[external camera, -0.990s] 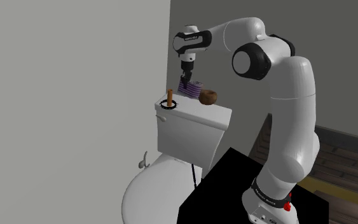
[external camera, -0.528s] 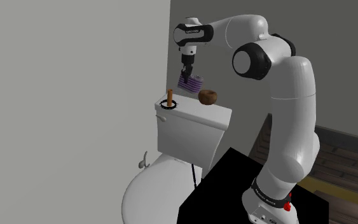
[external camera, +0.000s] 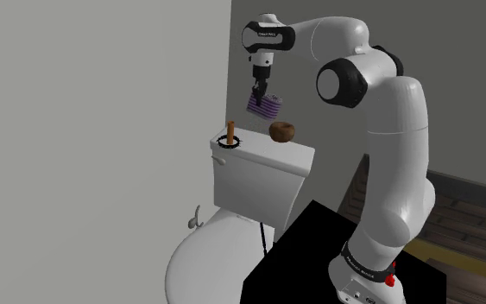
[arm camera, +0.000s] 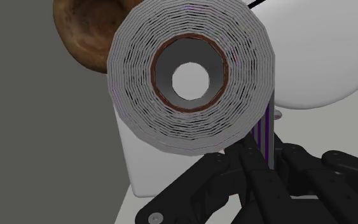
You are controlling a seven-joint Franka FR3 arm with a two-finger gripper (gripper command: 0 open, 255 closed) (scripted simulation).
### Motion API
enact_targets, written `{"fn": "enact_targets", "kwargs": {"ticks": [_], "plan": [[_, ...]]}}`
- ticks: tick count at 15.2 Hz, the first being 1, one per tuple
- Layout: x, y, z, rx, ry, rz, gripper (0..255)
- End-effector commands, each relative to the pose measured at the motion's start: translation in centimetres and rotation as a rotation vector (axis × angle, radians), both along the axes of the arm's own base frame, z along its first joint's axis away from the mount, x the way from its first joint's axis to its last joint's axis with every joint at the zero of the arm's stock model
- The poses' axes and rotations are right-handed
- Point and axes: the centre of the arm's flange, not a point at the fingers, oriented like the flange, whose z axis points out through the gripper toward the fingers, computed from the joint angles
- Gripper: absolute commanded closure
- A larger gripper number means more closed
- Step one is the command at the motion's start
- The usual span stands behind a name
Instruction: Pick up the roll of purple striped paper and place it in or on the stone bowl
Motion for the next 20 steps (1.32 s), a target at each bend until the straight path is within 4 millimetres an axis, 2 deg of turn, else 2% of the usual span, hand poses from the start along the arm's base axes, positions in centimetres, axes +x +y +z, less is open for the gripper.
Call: {"fn": "enact_targets", "kwargs": {"ticks": [1,10,11,20], "plan": [[-0.7,-2.5,0.4,0.000,0.000,0.001,255],[-4.5,-13.7,1.7,0.000,0.000,0.001,255],[-4.7,-14.4,1.7,0.000,0.000,0.001,255],[-4.7,-14.4,-3.0,0.000,0.000,0.001,255]]}}
